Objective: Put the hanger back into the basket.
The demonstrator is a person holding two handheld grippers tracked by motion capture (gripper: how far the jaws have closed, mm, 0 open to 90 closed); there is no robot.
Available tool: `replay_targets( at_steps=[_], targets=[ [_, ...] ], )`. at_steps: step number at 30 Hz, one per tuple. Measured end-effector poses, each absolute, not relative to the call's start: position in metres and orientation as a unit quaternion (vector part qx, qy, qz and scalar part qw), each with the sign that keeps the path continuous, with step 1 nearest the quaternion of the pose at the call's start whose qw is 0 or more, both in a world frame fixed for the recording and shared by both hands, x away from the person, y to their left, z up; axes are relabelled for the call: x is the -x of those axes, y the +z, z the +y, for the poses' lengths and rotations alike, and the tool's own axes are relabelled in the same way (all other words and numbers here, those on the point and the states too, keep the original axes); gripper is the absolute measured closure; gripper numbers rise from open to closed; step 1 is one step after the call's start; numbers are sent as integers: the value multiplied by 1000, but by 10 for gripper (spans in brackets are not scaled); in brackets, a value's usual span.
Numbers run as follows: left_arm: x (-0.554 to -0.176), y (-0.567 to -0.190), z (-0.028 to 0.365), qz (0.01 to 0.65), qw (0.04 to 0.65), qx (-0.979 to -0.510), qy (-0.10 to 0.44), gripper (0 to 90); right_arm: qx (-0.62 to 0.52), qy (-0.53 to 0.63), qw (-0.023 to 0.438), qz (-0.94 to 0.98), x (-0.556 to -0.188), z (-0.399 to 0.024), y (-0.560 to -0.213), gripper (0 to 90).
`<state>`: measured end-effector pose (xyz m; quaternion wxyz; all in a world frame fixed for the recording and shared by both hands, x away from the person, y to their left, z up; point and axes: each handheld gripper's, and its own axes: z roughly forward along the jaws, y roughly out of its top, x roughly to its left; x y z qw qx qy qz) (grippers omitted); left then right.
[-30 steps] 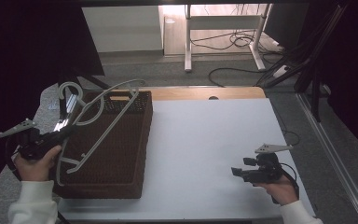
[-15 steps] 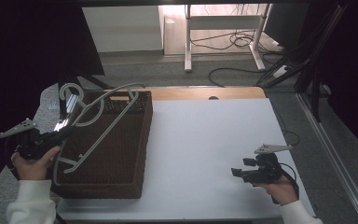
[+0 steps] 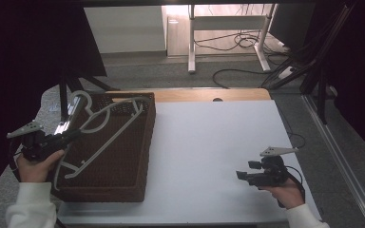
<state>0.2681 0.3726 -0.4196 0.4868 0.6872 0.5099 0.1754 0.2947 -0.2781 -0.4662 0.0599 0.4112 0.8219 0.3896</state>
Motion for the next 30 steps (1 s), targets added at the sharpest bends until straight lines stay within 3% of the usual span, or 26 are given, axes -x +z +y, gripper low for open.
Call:
replay_targets(
  at_steps=[1,5,9,30],
  targets=[
    [-269,-420,371,511,479,-691,178,474,-411,389,60,822,-295,-278,-466,285],
    [-270,-419,366,508,465,-702,182,354,-411,389,59,823,-295,-278,-467,284],
    [-268,-415,364,504,459,-707,188,329,-411,389,60,822,-295,-278,-466,284],
    [-240,-400,367,560,368,-720,182,428,-410,392,60,822,-296,-280,-465,285]
  ],
)
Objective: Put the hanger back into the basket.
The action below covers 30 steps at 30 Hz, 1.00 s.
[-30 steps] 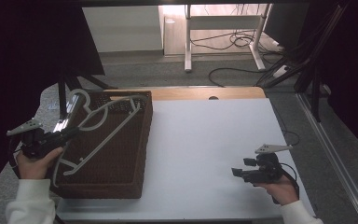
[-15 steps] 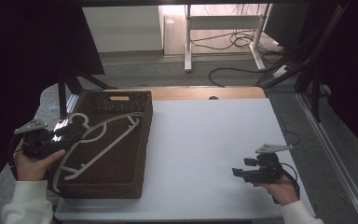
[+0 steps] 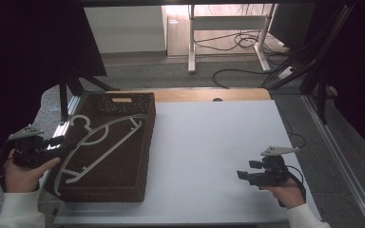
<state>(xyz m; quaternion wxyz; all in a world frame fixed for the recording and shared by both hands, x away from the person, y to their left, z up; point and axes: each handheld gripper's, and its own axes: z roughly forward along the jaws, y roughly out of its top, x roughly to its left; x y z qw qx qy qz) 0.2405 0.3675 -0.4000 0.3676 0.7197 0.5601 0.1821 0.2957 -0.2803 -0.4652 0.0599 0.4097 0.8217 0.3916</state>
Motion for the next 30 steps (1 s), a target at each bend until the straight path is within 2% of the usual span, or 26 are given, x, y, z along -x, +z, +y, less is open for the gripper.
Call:
replay_targets(
  at_steps=[5,13,18,19,23,30],
  targets=[
    [-239,-407,366,578,326,-732,157,479,-409,392,59,822,-296,-280,-465,285],
    [-242,-416,364,596,289,-734,152,579,-407,392,59,823,-297,-279,-464,284],
    [-247,-423,360,605,245,-744,139,601,-407,392,59,823,-297,-279,-464,284],
    [-249,-425,359,606,238,-747,136,616,-407,391,59,823,-297,-279,-464,284],
    [-253,-426,357,604,236,-751,127,769,-408,390,60,824,-297,-280,-465,284],
    [-266,-425,359,597,224,-760,126,788,-408,390,60,823,-298,-280,-465,285]
  ],
)
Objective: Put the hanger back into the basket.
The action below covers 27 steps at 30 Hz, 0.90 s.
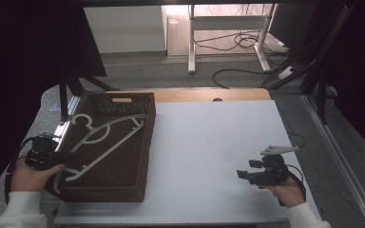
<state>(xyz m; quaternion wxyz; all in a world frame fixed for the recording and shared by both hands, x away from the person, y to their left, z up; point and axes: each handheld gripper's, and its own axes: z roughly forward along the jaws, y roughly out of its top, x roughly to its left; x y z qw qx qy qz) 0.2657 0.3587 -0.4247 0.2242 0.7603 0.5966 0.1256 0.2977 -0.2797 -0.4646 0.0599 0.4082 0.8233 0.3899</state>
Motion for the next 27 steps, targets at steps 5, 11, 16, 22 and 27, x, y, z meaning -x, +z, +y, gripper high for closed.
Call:
replay_targets(
  at_steps=[5,11,16,22,27],
  targets=[
    [-278,-427,365,595,222,-762,129,806,-407,389,60,824,-298,-279,-465,284],
    [-285,-441,376,581,238,-770,114,785,-408,387,59,825,-298,-279,-465,284],
    [-282,-441,367,564,252,-779,111,497,-408,387,58,825,-298,-279,-466,284],
    [-278,-439,363,567,253,-775,118,411,-407,386,58,826,-298,-279,-466,284],
    [-264,-422,361,566,290,-757,153,321,-407,386,58,826,-299,-279,-466,284]
  ],
)
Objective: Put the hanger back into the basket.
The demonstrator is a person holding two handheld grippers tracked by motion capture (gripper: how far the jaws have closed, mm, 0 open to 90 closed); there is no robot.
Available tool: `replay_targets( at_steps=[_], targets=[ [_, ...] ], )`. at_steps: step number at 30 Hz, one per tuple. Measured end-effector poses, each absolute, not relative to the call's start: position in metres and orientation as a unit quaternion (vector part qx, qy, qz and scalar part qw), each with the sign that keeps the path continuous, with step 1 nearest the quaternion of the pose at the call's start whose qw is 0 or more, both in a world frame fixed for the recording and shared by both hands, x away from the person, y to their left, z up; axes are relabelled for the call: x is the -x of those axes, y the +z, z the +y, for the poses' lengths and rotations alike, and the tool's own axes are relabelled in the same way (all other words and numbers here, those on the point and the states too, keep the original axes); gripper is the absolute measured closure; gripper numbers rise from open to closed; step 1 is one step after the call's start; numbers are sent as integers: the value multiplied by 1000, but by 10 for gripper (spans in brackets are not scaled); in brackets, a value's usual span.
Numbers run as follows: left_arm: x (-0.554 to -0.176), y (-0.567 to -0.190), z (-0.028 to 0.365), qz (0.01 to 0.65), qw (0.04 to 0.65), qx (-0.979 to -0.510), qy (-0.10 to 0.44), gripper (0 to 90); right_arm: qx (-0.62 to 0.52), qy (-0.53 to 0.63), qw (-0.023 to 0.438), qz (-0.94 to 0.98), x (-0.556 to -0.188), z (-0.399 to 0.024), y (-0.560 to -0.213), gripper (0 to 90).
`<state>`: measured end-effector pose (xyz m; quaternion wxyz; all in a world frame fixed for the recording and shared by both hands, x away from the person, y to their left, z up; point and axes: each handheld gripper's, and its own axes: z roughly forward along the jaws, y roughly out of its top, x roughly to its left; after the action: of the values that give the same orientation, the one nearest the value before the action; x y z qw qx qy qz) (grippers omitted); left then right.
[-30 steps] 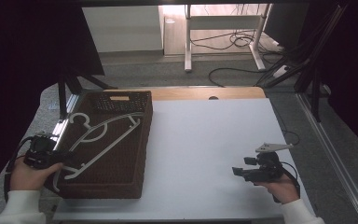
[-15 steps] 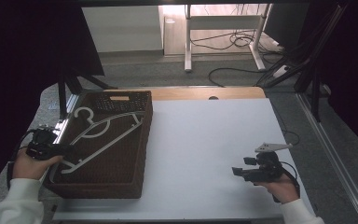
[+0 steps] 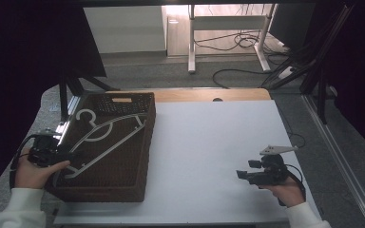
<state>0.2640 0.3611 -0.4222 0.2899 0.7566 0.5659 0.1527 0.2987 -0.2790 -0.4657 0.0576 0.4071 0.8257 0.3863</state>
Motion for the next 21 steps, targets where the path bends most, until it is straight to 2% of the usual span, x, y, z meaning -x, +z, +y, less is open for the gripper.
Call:
replay_targets(
  at_steps=[4,11,21],
  targets=[
    [-257,-411,356,551,303,-761,160,281,-407,387,57,826,-298,-278,-466,284],
    [-250,-404,340,526,342,-765,147,272,-405,389,60,826,-298,-278,-464,284],
    [-237,-406,295,486,389,-773,125,267,-401,398,69,822,-297,-279,-462,283]
  ],
)
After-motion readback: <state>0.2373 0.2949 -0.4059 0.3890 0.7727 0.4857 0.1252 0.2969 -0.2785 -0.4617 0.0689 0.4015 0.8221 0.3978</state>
